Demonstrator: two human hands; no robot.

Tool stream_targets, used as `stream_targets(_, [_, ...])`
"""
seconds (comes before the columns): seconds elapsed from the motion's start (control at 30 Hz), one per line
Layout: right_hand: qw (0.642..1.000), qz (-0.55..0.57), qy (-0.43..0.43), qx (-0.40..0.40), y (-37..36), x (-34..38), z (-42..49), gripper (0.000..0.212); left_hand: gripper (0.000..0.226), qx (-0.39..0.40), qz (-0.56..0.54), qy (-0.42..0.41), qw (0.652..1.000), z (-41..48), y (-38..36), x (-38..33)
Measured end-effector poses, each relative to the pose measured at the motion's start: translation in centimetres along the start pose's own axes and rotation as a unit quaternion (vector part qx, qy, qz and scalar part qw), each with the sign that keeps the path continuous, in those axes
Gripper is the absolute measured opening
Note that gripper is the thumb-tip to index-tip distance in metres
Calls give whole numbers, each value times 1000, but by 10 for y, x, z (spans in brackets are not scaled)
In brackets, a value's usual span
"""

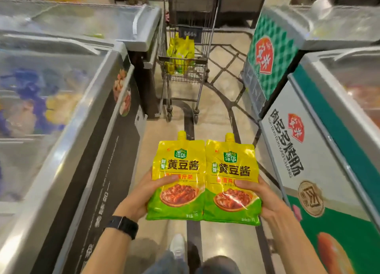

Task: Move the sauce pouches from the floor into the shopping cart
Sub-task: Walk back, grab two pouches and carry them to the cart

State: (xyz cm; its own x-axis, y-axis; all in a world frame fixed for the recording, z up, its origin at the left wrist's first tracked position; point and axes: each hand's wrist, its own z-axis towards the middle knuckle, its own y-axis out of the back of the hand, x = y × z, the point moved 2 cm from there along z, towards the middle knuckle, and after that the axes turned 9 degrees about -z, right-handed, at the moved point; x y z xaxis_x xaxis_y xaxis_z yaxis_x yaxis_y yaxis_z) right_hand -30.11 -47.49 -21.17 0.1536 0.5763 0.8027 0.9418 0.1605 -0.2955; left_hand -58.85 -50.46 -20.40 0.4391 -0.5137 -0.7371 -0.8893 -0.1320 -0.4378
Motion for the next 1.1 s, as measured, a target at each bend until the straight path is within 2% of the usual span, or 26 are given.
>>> stream_targets(0.13, [1000,24,16,0,21,49,57,105,100,37,5,26,999,80,-19,-46])
stream_targets(0.2, [999,34,19,-2,36,73,88,101,89,42,3,34,999,120,-32,-63])
stream_targets(0.37, [999,54,9,7,89,132,180,90,84,29,8,41,999,235,-72,-99])
stream_targets(0.5, [999,43,3,-10,130,189,257,105,70,10,-8,70,997,321,-105,-132])
stream_targets(0.6, [999,25,-23,-23,154,239,313,116,89,-11,-16,70,997,377,-126,-164])
stream_targets(0.7, [999,21,-27,-1,170,283,367,119,78,-20,-36,55,998,425,-140,-191])
stream_targets(0.83, [999,5,-32,13,176,341,442,115,108,-42,-61,39,997,495,-143,-230])
stream_targets(1.1, [996,-53,-68,-24,181,433,600,125,103,-42,-96,22,994,648,-133,-316])
